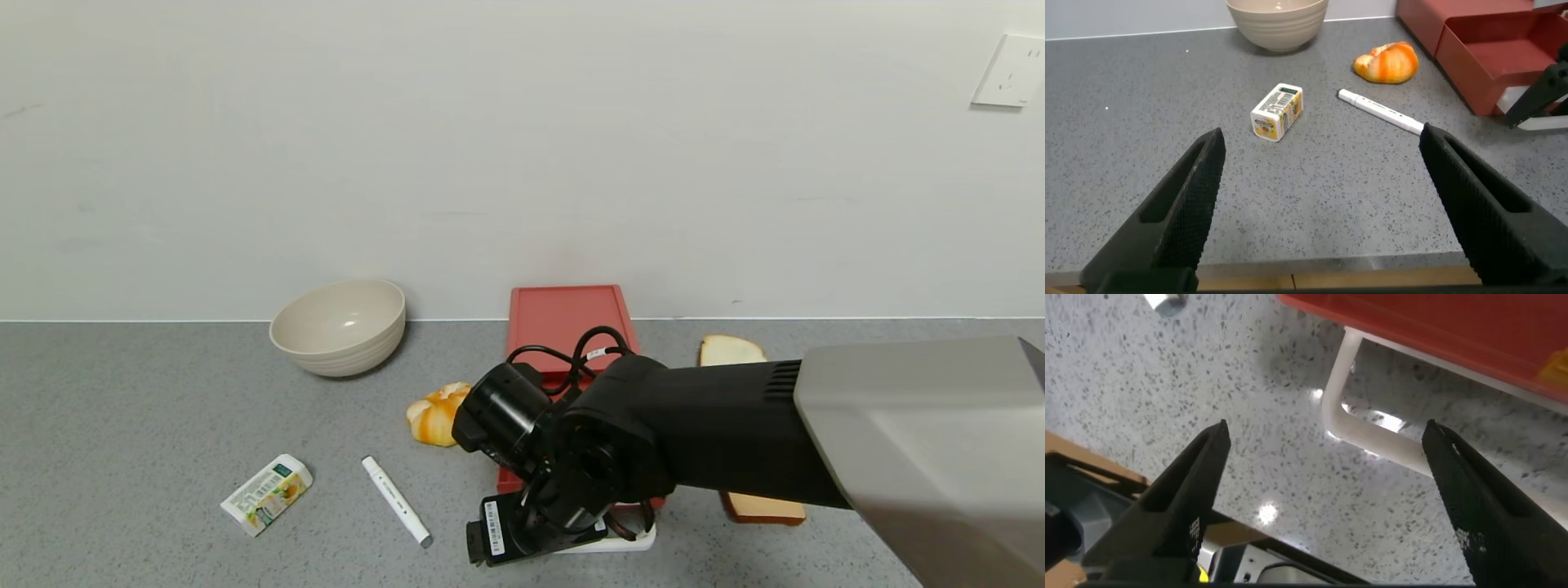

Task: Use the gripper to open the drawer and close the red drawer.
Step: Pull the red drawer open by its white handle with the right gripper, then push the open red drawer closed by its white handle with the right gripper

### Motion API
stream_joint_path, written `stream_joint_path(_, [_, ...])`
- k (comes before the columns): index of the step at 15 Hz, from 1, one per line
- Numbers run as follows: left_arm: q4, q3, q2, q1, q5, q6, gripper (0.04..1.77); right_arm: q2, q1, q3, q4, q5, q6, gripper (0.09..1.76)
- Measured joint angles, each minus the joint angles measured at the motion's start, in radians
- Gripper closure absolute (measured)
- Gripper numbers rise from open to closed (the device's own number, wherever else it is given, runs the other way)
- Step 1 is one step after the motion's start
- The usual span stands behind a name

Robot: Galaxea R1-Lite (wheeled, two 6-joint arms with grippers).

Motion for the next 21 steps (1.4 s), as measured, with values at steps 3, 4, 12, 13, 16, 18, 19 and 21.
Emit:
stream_joint_path(3, [0.000, 0.000, 0.000, 0.000, 0.000, 0.000, 0.09, -0.010, 0.004, 0.001, 0.001, -0.004, -0.004, 0.14])
stream_joint_path(4, [0.000, 0.000, 0.000, 0.000, 0.000, 0.000, 0.09, -0.017, 0.001, 0.001, 0.001, -0.006, -0.006, 0.14])
stream_joint_path(12, [0.000, 0.000, 0.000, 0.000, 0.000, 0.000, 0.09, -0.213, -0.036, 0.030, 0.027, -0.028, -0.128, 0.14])
stream_joint_path(13, [0.000, 0.000, 0.000, 0.000, 0.000, 0.000, 0.09, -0.261, -0.051, 0.054, 0.019, -0.030, -0.174, 0.14])
stream_joint_path(16, [0.000, 0.000, 0.000, 0.000, 0.000, 0.000, 0.09, -0.405, -0.110, 0.171, -0.082, -0.016, -0.278, 0.14])
stream_joint_path(18, [0.000, 0.000, 0.000, 0.000, 0.000, 0.000, 0.09, -0.496, -0.151, 0.286, -0.175, 0.011, -0.343, 0.14])
stream_joint_path(19, [0.000, 0.000, 0.000, 0.000, 0.000, 0.000, 0.09, -0.541, -0.177, 0.355, -0.231, 0.038, -0.374, 0.14])
stream_joint_path(21, [0.000, 0.000, 0.000, 0.000, 0.000, 0.000, 0.09, -0.630, -0.238, 0.486, -0.344, 0.101, -0.417, 0.14])
